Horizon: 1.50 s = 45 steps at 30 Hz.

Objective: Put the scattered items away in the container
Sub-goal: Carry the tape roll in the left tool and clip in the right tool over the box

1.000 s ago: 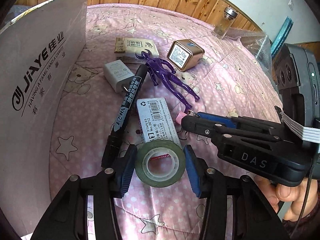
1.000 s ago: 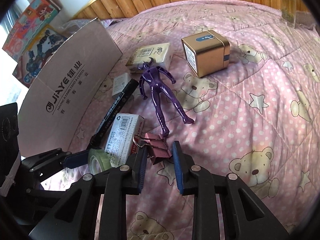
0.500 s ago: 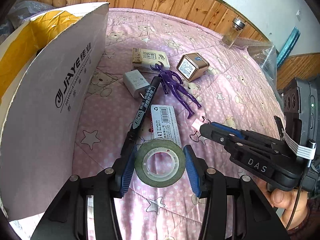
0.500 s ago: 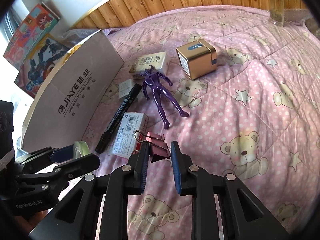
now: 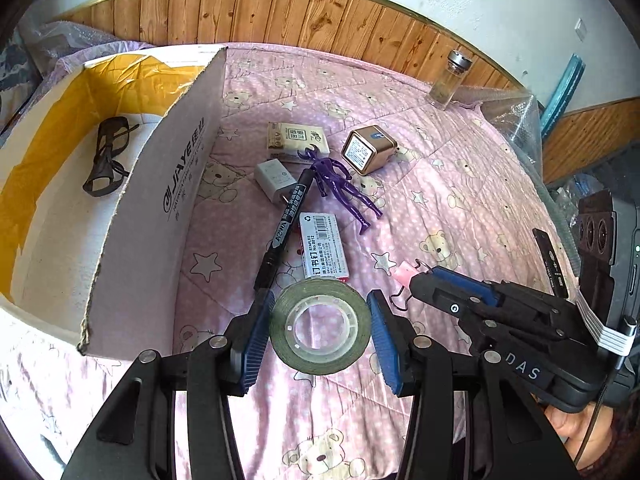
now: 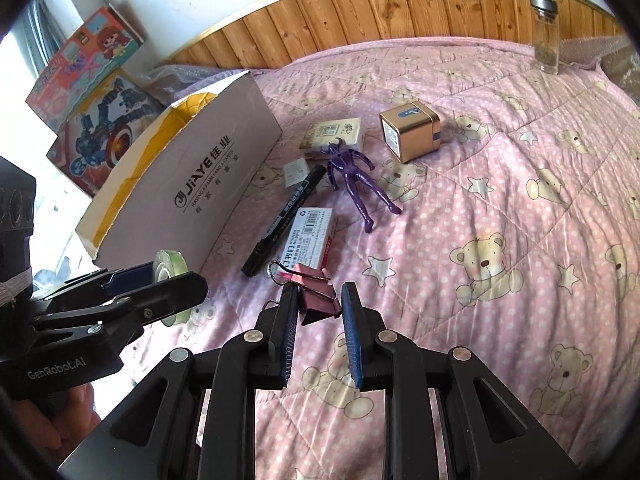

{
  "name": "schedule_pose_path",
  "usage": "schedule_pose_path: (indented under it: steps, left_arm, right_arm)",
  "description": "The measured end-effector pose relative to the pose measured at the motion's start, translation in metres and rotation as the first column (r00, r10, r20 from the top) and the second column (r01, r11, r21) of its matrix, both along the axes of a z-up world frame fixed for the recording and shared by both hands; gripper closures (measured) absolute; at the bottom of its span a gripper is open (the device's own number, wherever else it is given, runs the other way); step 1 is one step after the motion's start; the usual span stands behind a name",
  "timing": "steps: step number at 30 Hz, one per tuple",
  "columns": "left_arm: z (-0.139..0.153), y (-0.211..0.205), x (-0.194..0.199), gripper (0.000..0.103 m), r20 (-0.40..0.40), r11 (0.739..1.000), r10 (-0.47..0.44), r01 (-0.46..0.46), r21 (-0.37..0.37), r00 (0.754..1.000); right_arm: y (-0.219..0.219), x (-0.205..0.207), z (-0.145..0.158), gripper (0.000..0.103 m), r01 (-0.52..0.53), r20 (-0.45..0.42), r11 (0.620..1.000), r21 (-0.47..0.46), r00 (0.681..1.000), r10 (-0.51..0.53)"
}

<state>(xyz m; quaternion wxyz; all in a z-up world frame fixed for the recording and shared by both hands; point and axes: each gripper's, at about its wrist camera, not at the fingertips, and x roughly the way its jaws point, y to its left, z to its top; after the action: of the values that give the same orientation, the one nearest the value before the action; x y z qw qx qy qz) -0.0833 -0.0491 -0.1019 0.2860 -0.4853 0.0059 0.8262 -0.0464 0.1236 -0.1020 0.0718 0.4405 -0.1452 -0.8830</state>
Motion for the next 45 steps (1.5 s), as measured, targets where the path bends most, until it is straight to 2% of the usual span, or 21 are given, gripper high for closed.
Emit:
schedule_pose_path:
  steps: [10, 17, 22, 30, 45]
  left_arm:
    - [0.032, -0.024, 0.02, 0.054, -0.057, 0.998, 0.034, -0.031, 0.052, 0.998]
    - [0.045, -0.038, 0.027, 0.054, -0.084, 0.997, 0.072, -0.071, 0.021, 0.994]
    - [0.058, -0.046, 0.032, 0.054, -0.11, 0.996, 0.083, -0.08, 0.027, 0.991]
    - [0.079, -0.067, 0.03, 0.054, -0.137, 0.993, 0.106, -0.097, 0.066, 0.985]
    - [0.089, -0.13, -0.005, 0.054, -0.122, 0.973, 0.218, -0.206, 0.108, 0.968]
  right_arm:
    - [-0.025, 0.025, 0.032, 0.08, -0.032, -0.069, 0.999, 0.023, 0.997, 0.034]
    - [-0.046, 0.036, 0.054, 0.08, -0.072, -0.113, 0.996, 0.051, 0.99, 0.078]
    - [-0.061, 0.039, 0.07, 0.08, -0.104, -0.141, 0.992, 0.077, 0.983, 0.115]
    - [-0.086, 0.035, 0.096, 0.08, -0.158, -0.186, 0.982, 0.107, 0.967, 0.176]
    - [-0.131, 0.003, 0.123, 0.08, -0.261, -0.211, 0.955, 0.143, 0.934, 0.288]
